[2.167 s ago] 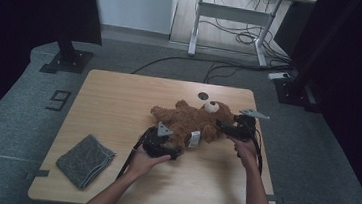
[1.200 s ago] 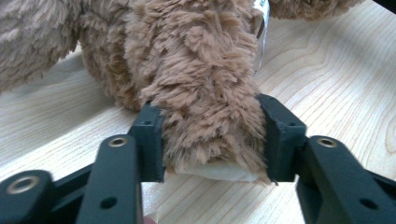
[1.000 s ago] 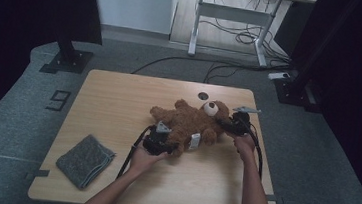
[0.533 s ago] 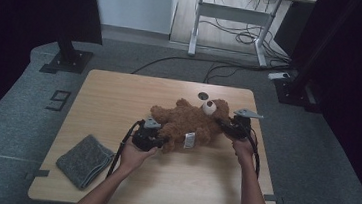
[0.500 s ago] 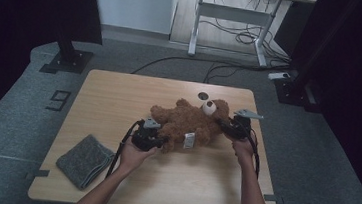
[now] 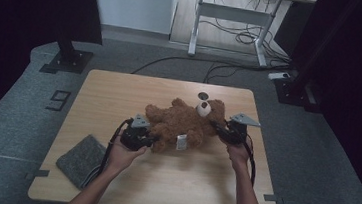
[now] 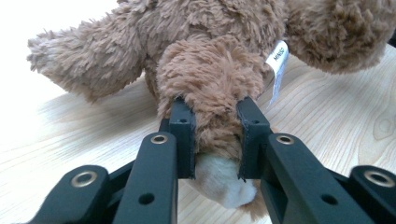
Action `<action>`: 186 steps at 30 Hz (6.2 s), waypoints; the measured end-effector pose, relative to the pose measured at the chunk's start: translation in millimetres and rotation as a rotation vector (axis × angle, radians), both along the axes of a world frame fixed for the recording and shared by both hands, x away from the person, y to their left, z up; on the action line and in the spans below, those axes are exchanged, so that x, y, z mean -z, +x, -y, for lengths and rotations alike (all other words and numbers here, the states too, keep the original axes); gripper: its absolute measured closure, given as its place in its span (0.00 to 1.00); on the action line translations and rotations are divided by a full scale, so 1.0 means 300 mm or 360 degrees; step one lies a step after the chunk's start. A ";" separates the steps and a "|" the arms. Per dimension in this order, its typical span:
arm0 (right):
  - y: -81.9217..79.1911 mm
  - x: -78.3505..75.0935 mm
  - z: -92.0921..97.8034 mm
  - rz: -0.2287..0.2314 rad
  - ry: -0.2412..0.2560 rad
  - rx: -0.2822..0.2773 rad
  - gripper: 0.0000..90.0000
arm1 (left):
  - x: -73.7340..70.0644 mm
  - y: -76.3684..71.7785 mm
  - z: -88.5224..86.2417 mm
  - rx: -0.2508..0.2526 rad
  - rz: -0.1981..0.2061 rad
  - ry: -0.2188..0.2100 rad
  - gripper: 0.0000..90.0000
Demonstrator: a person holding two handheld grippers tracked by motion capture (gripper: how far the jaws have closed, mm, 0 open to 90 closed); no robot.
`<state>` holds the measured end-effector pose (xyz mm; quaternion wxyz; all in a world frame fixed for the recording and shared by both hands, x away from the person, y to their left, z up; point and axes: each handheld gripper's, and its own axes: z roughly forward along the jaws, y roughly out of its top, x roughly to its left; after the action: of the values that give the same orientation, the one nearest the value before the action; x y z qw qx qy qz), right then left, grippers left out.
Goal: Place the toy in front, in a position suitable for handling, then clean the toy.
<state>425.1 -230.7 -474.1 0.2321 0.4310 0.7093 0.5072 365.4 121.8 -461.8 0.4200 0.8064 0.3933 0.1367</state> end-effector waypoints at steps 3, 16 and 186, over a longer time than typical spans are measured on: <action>-0.020 -0.005 -0.018 0.0018 0.0023 -0.0008 0.70 | -0.017 -0.015 -0.029 -0.0008 0.0023 -0.0003 0.81; -0.138 0.006 -0.078 0.0102 0.0133 0.0030 0.71 | -0.061 -0.072 -0.111 -0.0001 0.0091 -0.0018 0.82; -0.332 0.188 -0.011 0.0099 0.0084 0.0159 0.27 | 0.229 -0.225 -0.530 -0.0500 -0.0067 0.0253 0.80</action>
<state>325.5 -227.3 -530.4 0.2676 0.4558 0.6658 0.5267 297.7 280.6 -530.4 0.3202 0.7683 0.5111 0.2145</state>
